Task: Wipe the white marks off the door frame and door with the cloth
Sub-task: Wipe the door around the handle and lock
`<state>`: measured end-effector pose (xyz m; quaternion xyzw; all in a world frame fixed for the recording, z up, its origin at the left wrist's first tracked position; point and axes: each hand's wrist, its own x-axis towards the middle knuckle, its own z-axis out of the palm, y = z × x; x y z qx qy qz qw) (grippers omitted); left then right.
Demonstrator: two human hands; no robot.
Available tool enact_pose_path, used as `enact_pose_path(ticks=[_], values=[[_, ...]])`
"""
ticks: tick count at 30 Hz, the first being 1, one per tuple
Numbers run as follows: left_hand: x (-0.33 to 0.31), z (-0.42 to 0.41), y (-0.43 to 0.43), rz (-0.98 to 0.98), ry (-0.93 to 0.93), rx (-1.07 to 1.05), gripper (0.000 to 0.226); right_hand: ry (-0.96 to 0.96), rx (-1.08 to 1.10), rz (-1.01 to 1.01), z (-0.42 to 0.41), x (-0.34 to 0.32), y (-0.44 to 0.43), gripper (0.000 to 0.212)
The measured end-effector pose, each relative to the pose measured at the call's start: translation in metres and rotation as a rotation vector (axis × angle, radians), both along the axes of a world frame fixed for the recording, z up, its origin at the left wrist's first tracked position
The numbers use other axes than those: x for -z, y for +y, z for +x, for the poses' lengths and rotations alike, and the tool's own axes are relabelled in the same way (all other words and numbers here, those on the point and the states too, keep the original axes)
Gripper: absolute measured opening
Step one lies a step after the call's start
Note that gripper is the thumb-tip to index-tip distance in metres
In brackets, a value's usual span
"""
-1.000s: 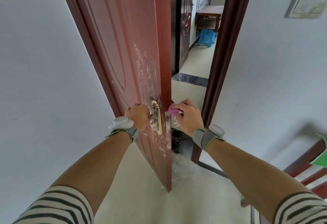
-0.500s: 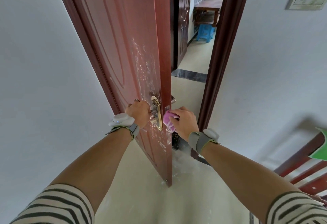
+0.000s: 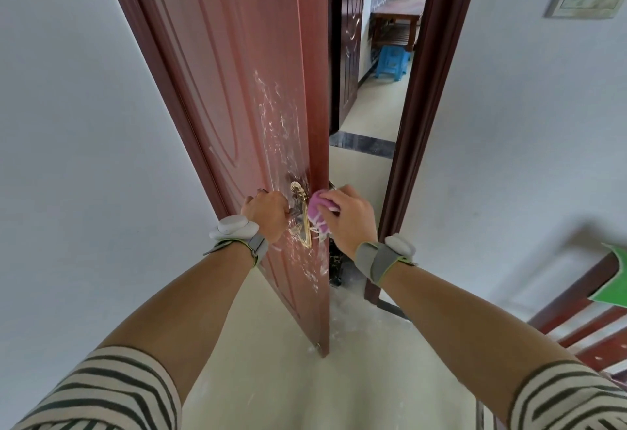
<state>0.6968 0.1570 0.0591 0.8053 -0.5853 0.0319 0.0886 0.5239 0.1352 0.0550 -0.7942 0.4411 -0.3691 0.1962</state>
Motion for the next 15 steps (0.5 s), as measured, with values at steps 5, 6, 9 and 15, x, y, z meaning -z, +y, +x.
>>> enact_pose_path(ticks=[5,6,9,15], values=[[-0.002,0.001,0.001,-0.001,0.012,0.006,0.02,0.272,0.027,0.052,-0.001,0.008,0.0,0.018],[-0.002,0.0,0.001,0.003,0.006,0.005,0.02,0.295,0.028,0.058,0.0,0.003,-0.001,0.02],[-0.003,-0.004,0.001,0.013,-0.012,-0.03,0.019,0.371,0.078,0.116,0.004,-0.014,-0.008,0.022],[-0.004,-0.004,0.0,0.004,-0.031,-0.001,0.022,0.001,0.157,0.038,-0.007,-0.004,-0.003,0.015]])
